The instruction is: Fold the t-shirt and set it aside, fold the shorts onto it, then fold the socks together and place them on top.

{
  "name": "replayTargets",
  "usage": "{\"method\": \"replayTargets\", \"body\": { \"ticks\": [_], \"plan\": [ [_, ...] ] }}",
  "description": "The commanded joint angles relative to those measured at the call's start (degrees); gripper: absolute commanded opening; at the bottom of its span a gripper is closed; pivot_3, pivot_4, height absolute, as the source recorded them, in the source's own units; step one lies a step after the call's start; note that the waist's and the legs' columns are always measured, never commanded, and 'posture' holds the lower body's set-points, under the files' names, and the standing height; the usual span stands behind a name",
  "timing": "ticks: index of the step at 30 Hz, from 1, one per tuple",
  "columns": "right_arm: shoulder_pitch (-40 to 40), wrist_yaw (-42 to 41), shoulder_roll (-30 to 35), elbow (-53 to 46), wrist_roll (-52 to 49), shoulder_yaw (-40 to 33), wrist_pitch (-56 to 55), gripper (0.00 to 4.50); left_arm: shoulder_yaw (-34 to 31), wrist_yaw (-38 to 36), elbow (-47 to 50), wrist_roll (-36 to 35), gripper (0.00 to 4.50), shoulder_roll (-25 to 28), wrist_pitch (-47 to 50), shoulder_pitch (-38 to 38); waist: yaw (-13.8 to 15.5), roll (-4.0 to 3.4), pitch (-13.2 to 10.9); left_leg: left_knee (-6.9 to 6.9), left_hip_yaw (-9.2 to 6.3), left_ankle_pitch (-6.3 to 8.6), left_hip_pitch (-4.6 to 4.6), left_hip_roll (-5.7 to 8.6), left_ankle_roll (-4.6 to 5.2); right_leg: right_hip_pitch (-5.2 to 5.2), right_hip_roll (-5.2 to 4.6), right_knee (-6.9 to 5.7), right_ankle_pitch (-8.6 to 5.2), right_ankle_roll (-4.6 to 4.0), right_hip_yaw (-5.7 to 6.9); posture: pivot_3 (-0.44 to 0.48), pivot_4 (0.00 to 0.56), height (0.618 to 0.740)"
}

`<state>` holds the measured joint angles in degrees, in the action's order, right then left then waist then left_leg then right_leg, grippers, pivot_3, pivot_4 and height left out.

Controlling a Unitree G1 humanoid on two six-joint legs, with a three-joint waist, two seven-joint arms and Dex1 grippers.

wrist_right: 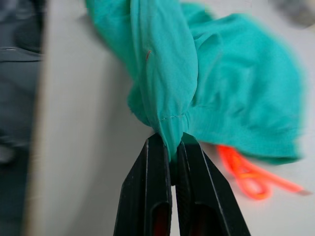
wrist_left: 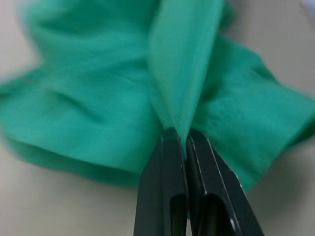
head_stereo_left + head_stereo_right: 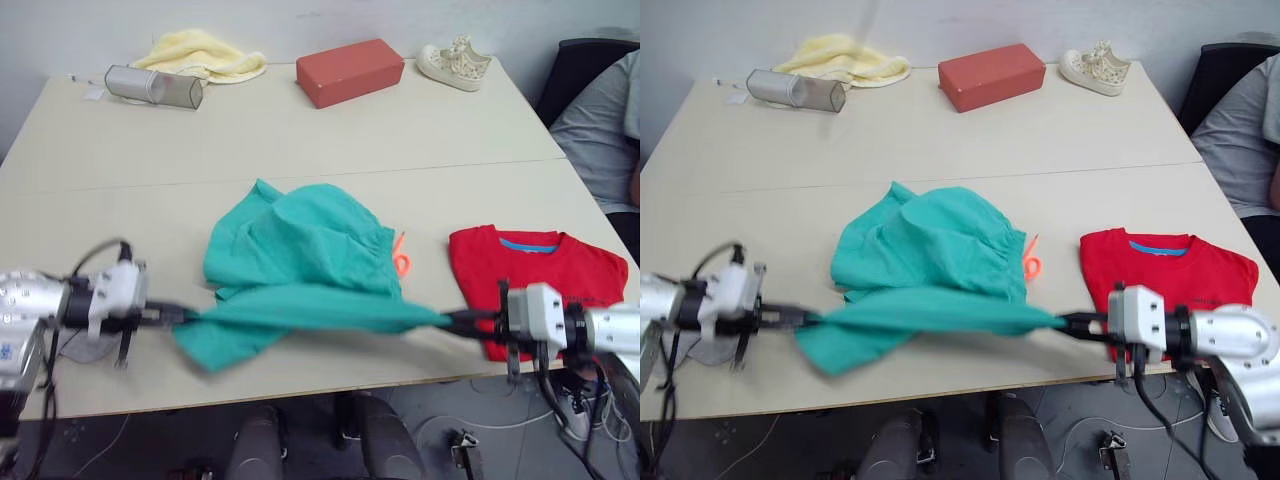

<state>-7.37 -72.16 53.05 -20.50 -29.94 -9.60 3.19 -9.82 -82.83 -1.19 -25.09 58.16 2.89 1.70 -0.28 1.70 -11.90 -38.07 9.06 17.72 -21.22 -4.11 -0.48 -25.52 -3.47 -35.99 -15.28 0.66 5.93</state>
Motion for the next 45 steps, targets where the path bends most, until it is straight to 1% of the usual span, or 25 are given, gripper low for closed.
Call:
{"method": "replayTargets", "body": {
  "ticks": [1,5,7,9,11,13,16,18,19,20,21,23,25,29,31,33,34,35,36,37,38,40,42,43,45],
  "plan": [
    [-3.5,-2.8,4.8,-1.9,-0.9,-1.9,5.1,0.00,-1.9,0.2,6.9,-2.8,0.02,2.1,6.9,-4.9,0.3,0.02,0.0,-0.03,-0.01,0.08,0.00,0.02,0.24,0.03,-0.04,0.04,0.00,0.00,-0.01,0.000,0.150,0.740],
    [-1.5,-2.9,5.4,-2.8,-1.5,-0.9,7.0,0.00,-1.3,4.4,9.4,-5.8,0.02,-0.4,13.0,-1.0,0.8,-0.02,0.0,-0.02,-0.10,-0.11,-0.04,0.06,0.06,0.14,0.01,0.61,0.31,-0.18,-0.05,0.000,0.150,0.740],
    [4.9,-1.3,4.2,-2.2,-2.2,0.3,8.3,0.00,-1.3,8.5,7.0,-7.3,0.02,-2.6,16.8,6.5,0.8,-0.19,0.0,0.00,-0.29,-0.14,-0.20,0.01,0.06,0.22,0.26,1.21,0.50,-0.47,-0.05,0.000,0.150,0.740],
    [15.5,1.0,2.4,1.1,-1.5,1.7,9.0,0.00,-0.8,13.0,1.1,-5.9,0.02,-5.0,18.4,17.2,0.7,-0.20,0.0,0.01,-0.61,-0.30,-0.27,-0.06,0.12,0.41,0.71,1.74,0.82,-0.53,-0.14,0.000,0.150,0.740],
    [30.0,5.0,-0.3,8.9,3.0,3.5,7.4,0.00,0.6,18.4,-8.3,-0.1,0.02,-7.6,14.6,29.5,0.4,-0.09,0.0,0.00,-0.68,-0.40,-0.23,-0.19,0.10,0.53,0.96,1.87,1.43,0.10,-0.18,0.000,0.150,0.740],
    [46.5,11.5,-3.9,20.9,10.2,5.1,2.1,0.00,2.0,24.4,-20.1,5.6,0.02,-9.9,9.1,42.7,0.1,-0.02,0.0,0.05,-0.53,-0.62,-0.28,-0.04,0.27,0.27,0.92,1.50,1.58,-0.23,-0.35,0.000,0.150,0.740],
    [70.6,25.7,-8.3,42.6,22.4,6.4,-11.2,0.00,3.3,41.7,-42.1,15.9,0.02,-12.5,-4.4,64.1,0.0,0.05,-0.1,0.00,-0.01,-0.81,-0.40,0.32,-0.16,-0.41,0.89,0.46,1.39,-0.26,-0.72,0.000,0.150,0.740],
    [83.1,35.0,-9.2,55.4,28.5,6.8,-20.6,0.00,2.5,54.7,-53.9,19.9,0.02,-12.7,-13.9,77.3,0.0,0.19,0.0,-0.02,0.32,-0.97,-1.20,0.33,-0.31,-1.47,0.83,0.11,1.35,-0.32,-0.87,0.000,0.150,0.740],
    [87.5,37.5,-9.3,60.3,30.2,7.1,-24.6,0.00,1.9,60.1,-57.6,21.2,0.02,-12.3,-19.2,82.4,-0.2,0.20,0.0,-0.01,0.60,-1.00,-1.65,0.31,-0.37,-2.09,0.84,-0.09,1.34,-0.34,-1.00,0.000,0.150,0.740],
    [90.2,39.8,-9.2,63.8,31.9,7.5,-28.6,0.00,1.8,63.2,-60.2,22.2,0.02,-11.9,-23.0,85.9,-0.2,0.27,0.0,-0.04,0.89,-1.01,-2.11,0.29,-0.41,-2.57,0.84,-0.05,1.33,-0.37,-0.96,0.000,0.150,0.740],
    [92.0,41.0,-9.0,66.4,33.1,8.0,-32.2,0.00,2.2,65.3,-62.1,23.4,0.02,-11.3,-26.5,88.7,-0.5,0.27,0.0,0.11,1.03,-1.00,-2.22,0.30,-0.43,-2.94,0.82,-0.08,1.31,-0.39,-0.96,0.000,0.150,0.740],
    [93.7,41.0,-8.9,70.2,34.0,8.9,-36.7,0.00,2.8,69.3,-64.4,25.7,0.02,-10.3,-32.5,92.1,-0.9,0.27,0.0,0.28,1.21,-0.90,-2.09,0.29,-0.39,-2.98,0.81,-0.09,1.28,-0.40,-0.55,0.000,0.150,0.740],
    [92.2,40.8,-8.5,71.3,34.5,9.2,-39.9,0.00,3.3,70.7,-65.3,27.3,0.02,-9.4,-37.0,93.4,-1.3,0.27,0.0,0.36,1.40,-0.76,-2.03,0.31,-0.30,-2.98,0.78,-0.06,1.08,-0.36,-0.02,0.000,0.150,0.740],
    [83.1,36.6,-9.0,68.2,30.9,7.9,-39.3,0.00,4.0,69.3,-64.2,29.4,0.02,-8.1,-44.1,90.6,-1.6,0.27,0.0,0.08,1.84,-0.62,-1.98,0.34,-0.22,-2.97,0.81,-0.20,0.98,-0.39,0.07,0.000,0.150,0.740],
    [74.6,31.0,-9.9,61.9,26.2,7.9,-35.9,0.00,4.8,65.7,-62.3,29.6,0.02,-7.8,-46.7,84.9,-1.5,0.26,0.0,-0.20,1.91,-0.58,-1.96,0.37,-0.14,-2.97,0.74,-0.60,1.01,-0.40,-0.03,0.000,0.150,0.740],
    [59.4,23.6,-9.4,49.0,19.7,9.2,-29.3,0.00,3.8,61.8,-56.0,27.1,0.02,-8.2,-48.2,72.5,-1.6,0.21,0.1,-0.43,2.08,-0.61,-1.57,0.36,-0.11,-2.75,0.72,-0.96,1.07,-0.43,-0.24,0.000,0.150,0.740],
    [49.2,20.1,-8.3,42.1,17.4,10.8,-26.9,0.00,4.5,58.7,-49.0,25.6,0.02,-8.4,-49.0,62.1,-1.5,0.17,0.1,-0.31,2.08,-0.60,-0.88,0.33,-0.14,-2.11,0.74,-0.90,1.06,-0.44,-0.33,0.000,0.150,0.740],
    [42.0,17.8,-7.4,36.6,15.8,11.6,-24.7,0.00,4.7,56.4,-43.2,24.5,0.02,-8.3,-49.0,54.4,-1.5,-0.08,0.2,-0.13,2.11,-0.54,-0.13,0.28,-0.24,-1.48,0.79,-0.59,0.98,-0.48,-0.43,0.000,0.150,0.740],
    [35.4,16.3,-6.2,31.7,15.3,12.1,-22.5,0.00,4.3,54.8,-35.8,22.4,0.02,-8.7,-46.9,46.2,-1.4,-0.10,0.2,0.10,2.04,-0.54,0.38,0.19,-0.27,-0.96,0.65,-0.43,0.94,-0.50,-0.69,0.000,0.150,0.740],
    [30.6,16.1,-5.5,28.2,15.1,11.7,-21.6,0.00,3.8,53.4,-29.0,20.6,0.02,-8.7,-44.9,39.4,-1.4,-0.06,0.2,0.14,1.98,-0.47,0.68,-0.03,-0.33,-0.78,0.51,-0.57,0.75,-0.51,-0.95,0.000,0.150,0.740],
    [26.9,15.8,-5.0,25.4,14.5,11.1,-19.9,0.00,3.7,51.7,-23.6,19.5,0.02,-8.0,-43.6,33.8,-1.7,-0.02,0.1,0.07,1.89,-0.43,0.79,-0.02,-0.36,-0.94,0.48,-0.99,0.65,-0.55,-1.27,0.000,0.150,0.740],
    [20.3,15.9,-4.4,22.2,15.0,9.6,-19.3,0.00,2.5,48.8,-13.9,17.5,0.02,-6.7,-41.2,22.6,-1.9,0.21,0.0,-0.13,2.07,-0.48,0.51,-0.07,-0.39,-1.45,0.51,-1.35,0.66,-0.58,-1.51,0.000,0.150,0.740],
    [15.4,15.6,-3.6,20.3,15.2,8.4,-19.2,0.00,2.1,45.1,-8.9,17.4,0.02,-4.5,-42.2,13.0,-2.1,0.45,0.1,-0.27,2.26,-0.50,0.51,-0.08,-0.45,-1.62,0.54,-1.53,0.70,-0.66,-1.71,0.000,0.150,0.740],
    [13.9,15.5,-3.3,19.6,15.1,8.0,-19.0,0.00,1.9,43.8,-7.5,16.8,0.02,-3.7,-42.1,9.7,-2.1,0.46,0.1,-0.14,2.32,-0.50,0.70,-0.10,-0.52,-1.54,0.62,-1.49,0.71,-0.69,-1.83,0.000,0.150,0.740],
    [10.9,14.6,-2.8,18.0,14.7,7.1,-19.3,0.00,1.6,41.6,-5.9,15.8,0.02,-2.4,-40.7,5.2,-1.9,0.36,0.3,0.10,2.32,-0.19,1.40,-0.24,-0.91,-0.82,0.83,-1.14,0.55,-0.85,-1.86,0.000,0.150,0.740]
  ]
}}
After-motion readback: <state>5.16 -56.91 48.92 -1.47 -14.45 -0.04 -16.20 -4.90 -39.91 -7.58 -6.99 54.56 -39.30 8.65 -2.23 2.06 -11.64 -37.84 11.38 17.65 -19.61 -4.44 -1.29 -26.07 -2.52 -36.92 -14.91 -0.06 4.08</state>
